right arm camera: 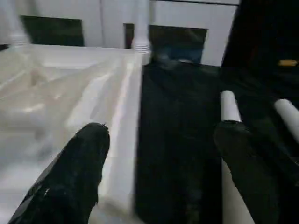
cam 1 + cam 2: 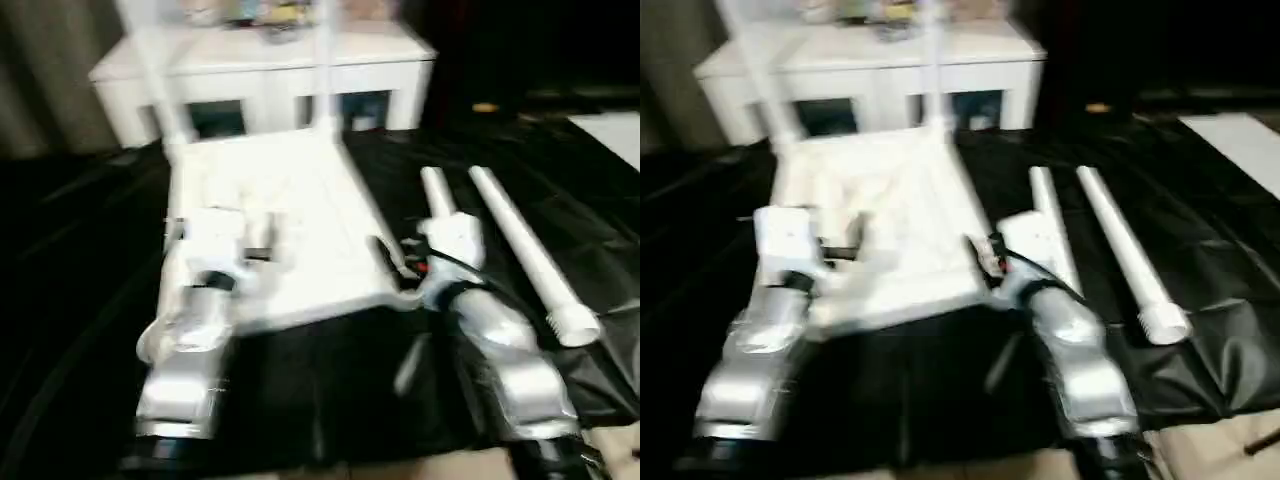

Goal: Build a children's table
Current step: Move to table

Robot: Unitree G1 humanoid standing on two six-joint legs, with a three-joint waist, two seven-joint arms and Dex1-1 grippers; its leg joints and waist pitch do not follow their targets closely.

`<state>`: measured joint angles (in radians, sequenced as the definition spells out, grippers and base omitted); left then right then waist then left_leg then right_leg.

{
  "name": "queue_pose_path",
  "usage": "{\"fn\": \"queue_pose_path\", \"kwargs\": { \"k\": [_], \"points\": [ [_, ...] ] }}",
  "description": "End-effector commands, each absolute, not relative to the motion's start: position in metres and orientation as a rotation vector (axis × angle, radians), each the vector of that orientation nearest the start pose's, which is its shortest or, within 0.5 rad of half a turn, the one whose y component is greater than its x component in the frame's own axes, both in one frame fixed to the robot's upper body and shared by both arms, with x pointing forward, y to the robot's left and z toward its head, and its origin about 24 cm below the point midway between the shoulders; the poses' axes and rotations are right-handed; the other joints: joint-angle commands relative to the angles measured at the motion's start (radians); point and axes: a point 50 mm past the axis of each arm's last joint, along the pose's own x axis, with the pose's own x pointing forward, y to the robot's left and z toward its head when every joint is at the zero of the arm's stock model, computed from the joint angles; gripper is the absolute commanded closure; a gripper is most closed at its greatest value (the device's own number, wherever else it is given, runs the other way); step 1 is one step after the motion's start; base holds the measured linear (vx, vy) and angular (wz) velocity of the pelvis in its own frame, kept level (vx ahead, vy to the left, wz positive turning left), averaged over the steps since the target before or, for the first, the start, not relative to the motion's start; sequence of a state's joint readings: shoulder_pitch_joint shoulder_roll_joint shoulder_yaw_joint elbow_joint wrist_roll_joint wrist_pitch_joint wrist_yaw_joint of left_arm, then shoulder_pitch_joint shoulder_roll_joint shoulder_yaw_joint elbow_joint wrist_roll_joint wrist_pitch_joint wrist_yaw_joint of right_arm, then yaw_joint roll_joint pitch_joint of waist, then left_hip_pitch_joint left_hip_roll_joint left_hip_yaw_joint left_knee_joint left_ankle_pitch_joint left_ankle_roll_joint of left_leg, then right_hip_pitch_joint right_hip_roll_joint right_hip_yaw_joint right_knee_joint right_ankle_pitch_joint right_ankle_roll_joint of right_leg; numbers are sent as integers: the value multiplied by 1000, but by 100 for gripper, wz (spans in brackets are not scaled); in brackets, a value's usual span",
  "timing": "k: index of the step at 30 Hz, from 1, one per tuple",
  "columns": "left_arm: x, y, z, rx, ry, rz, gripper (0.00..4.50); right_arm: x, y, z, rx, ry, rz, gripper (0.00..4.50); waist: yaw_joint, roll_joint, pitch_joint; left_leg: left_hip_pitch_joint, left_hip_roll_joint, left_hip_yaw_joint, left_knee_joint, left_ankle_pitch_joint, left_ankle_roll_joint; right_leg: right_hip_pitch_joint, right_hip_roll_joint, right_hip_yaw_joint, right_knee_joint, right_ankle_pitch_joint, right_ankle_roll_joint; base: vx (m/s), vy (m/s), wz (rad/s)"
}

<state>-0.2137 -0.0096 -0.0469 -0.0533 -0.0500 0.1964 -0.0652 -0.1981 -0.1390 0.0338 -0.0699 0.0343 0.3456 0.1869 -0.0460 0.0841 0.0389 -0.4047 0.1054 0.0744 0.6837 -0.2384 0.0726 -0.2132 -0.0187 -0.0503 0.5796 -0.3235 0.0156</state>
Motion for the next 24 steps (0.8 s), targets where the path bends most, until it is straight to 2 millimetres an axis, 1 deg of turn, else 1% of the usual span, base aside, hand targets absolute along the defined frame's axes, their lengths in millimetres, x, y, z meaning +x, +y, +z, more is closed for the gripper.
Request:
{"fn": "queue_pose_path", "kwargs": {
  "k": [1,2,3,4,5,6,7,8,9,10,11,12,13,14,15,16,17,18,19,20,21,22,23,24],
  "points": [
    [289,126,89,-20,-65,-159,1,288,-136,81,-90,76,276,52,0,29,-68,62,105,-66,-97,442,136,-25,-7,-43,26,230,-103,108,-70,-8],
    [289,126,88,0,-52,-154,1,288,-138,80,-108,80,267,52,-39,38,-96,184,241,-209,-98,816,384,-165,-58,6,140,59,-16,108,-70,-8],
    [289,127,85,18,-23,-147,1,288,-140,78,-107,94,258,52,-37,19,-99,196,248,-232,-72,1116,413,-185,-92,45,132,88,25,98,-72,-23],
    [289,127,85,18,-23,-147,1,288,-140,78,-107,94,258,52,-29,9,-90,178,186,-215,-53,1457,309,-199,-127,90,101,252,121,-35,26,-26],
    [289,126,84,28,-14,-142,1,288,-140,77,-96,102,259,52,-21,-5,-88,149,130,-180,-52,1445,234,-178,-118,101,57,346,153,-117,60,-7],
    [289,126,85,42,-25,-134,1,288,-139,77,-103,103,266,52,26,-58,-71,-12,-74,-142,-72,764,123,-96,-105,38,-19,509,84,-159,95,8],
    [289,126,85,42,-25,-134,1,288,-139,77,-103,103,266,52,24,-57,-73,-30,-81,-130,-72,556,105,-76,-118,15,-19,495,19,-92,17,46],
    [289,125,85,48,-27,-135,1,288,-138,77,-107,101,268,52,30,-39,-83,-43,-56,-126,-97,313,73,-38,-124,-29,-17,366,-134,-17,-58,55],
    [289,124,85,50,-26,-136,1,289,-137,78,-103,100,267,52,26,-22,-83,-29,-40,-146,-123,259,77,-41,-94,-50,-6,280,-233,-17,-58,55],
    [289,124,85,48,-23,-137,1,290,-136,78,-97,99,265,52,-4,18,-77,45,1,-247,-176,214,135,-90,-12,-69,58,21,-321,-21,-127,53],
    [289,124,85,48,-23,-137,1,290,-136,78,-97,99,265,52,-18,25,-71,86,27,-304,-192,196,170,-132,2,-55,103,-109,-277,-14,-86,24],
    [289,125,85,49,-24,-136,1,290,-137,78,-101,97,258,52,-8,19,-61,84,55,-356,-227,48,109,-141,-4,-20,144,-176,-200,-38,-178,60],
    [290,127,85,50,-20,-126,1,291,-139,78,-79,103,233,52,-3,0,-50,92,116,-317,-234,-119,20,-165,-26,25,133,-98,-177,-49,-224,63],
    [290,128,85,53,-17,-119,1,291,-140,77,-64,106,220,52,19,-18,-44,76,97,-287,-242,-222,32,-144,-47,68,97,-42,-232,-87,-374,87],
    [290,128,85,53,-16,-117,1,291,-140,77,-61,106,218,52,34,-25,-44,76,67,-254,-231,-246,32,-142,-49,72,51,-31,-309,-63,-282,51],
    [291,129,85,36,-11,-112,1,291,-140,76,-66,114,218,52,54,-63,-47,37,-22,-156,-136,-257,3,-102,-75,89,-58,-50,-501,-47,-258,34],
    [291,129,85,21,-7,-110,1,291,-140,75,-78,120,222,52,85,-79,-50,8,-65,-63,4,-210,-3,-77,-112,108,-108,-51,-576,-42,-192,6],
    [292,129,85,20,-3,-114,1,290,-140,74,-83,129,223,52,116,-92,-18,-50,-32,11,117,-129,-17,-80,-133,130,-83,-89,-418,-42,-192,6],
    [292,128,85,40,3,-125,1,289,-140,72,-79,150,213,52,129,-84,-22,-51,-25,10,97,-123,-30,-66,-146,144,-76,-92,-335,-55,-151,-2],
    [293,128,85,56,3,-133,1,289,-140,72,-74,162,205,52,140,-85,-37,-26,-11,11,34,-108,-32,-49,-156,155,-65,-46,-169,-46,-125,3],
    [293,127,85,70,1,-141,1,290,-139,72,-72,172,199,52,146,-74,-47,-10,19,-6,-38,-45,-4,-36,-148,145,-59,35,-23,-46,-125,3],
    [293,127,85,70,1,-141,1,290,-139,72,-72,172,199,52,147,-59,-58,-9,43,-21,-68,-9,11,-23,-145,131,-47,123,26,-44,-92,1],
    [293,127,85,77,5,-152,1,290,-139,72,-65,178,194,52,149,-43,-65,8,73,-31,-86,36,33,-37,-124,110,-39,208,69,0,0,0],
    [294,126,86,81,5,-164,1,291,-139,72,-50,192,188,52,128,-20,-74,73,208,-93,-131,56,126,-107,-134,77,25,245,79,-38,-65,3]
  ]
}}
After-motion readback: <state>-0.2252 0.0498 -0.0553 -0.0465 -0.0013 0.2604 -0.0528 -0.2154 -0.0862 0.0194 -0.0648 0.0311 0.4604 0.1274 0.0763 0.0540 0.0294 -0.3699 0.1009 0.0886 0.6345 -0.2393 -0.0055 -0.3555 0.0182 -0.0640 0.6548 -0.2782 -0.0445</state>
